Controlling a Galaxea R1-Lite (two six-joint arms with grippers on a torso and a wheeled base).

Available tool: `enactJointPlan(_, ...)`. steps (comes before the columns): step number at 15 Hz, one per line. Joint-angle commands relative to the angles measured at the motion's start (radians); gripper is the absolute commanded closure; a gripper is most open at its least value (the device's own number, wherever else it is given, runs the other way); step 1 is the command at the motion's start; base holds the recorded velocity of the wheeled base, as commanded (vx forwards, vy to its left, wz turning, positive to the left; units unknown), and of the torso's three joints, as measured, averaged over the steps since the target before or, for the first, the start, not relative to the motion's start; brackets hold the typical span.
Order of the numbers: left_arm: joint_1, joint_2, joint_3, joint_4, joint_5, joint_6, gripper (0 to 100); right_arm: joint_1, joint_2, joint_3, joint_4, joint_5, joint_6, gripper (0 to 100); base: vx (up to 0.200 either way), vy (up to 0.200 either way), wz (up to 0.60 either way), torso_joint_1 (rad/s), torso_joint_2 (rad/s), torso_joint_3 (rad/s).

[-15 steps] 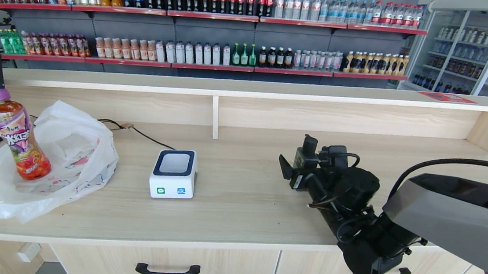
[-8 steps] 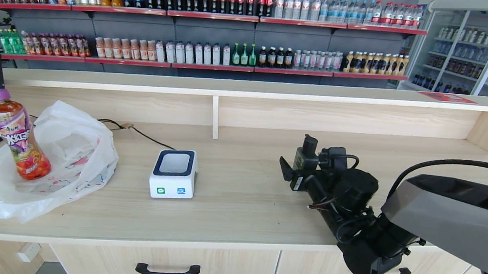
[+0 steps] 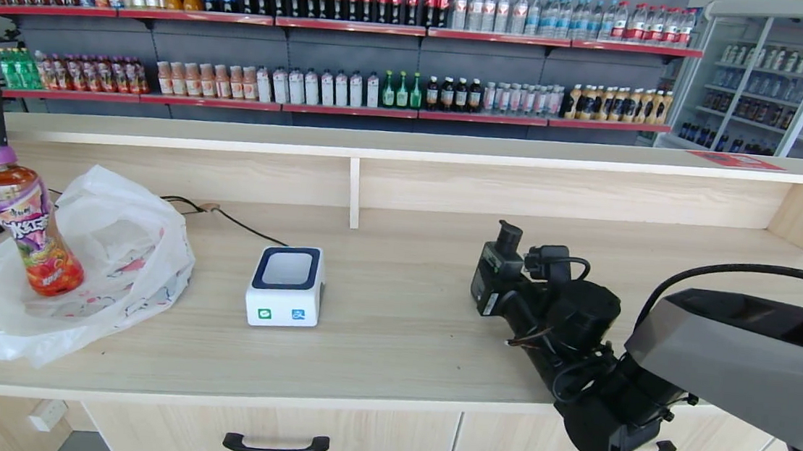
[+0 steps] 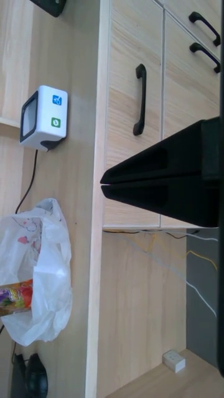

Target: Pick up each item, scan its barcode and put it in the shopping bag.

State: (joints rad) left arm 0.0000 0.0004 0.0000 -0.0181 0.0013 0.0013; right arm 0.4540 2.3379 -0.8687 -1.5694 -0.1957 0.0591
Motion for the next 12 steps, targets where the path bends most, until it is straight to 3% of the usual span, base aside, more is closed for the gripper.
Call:
enactJointPlan(1,0.0,0.0,0.0,0.0,0.0,0.0,100,0.0,-0.006,0.002,-0.001,-0.001,0.001,100,0.0,0.0,0.0,0.0,0.0,0.0)
enactJointPlan(12,0.0,0.0,0.0,0.001,0.0,-0.003,100,-0.002,-0.054,0.02,-0.001,-0.004,0.008,100,0.0,0.0,0.0,0.0,0.0,0.0)
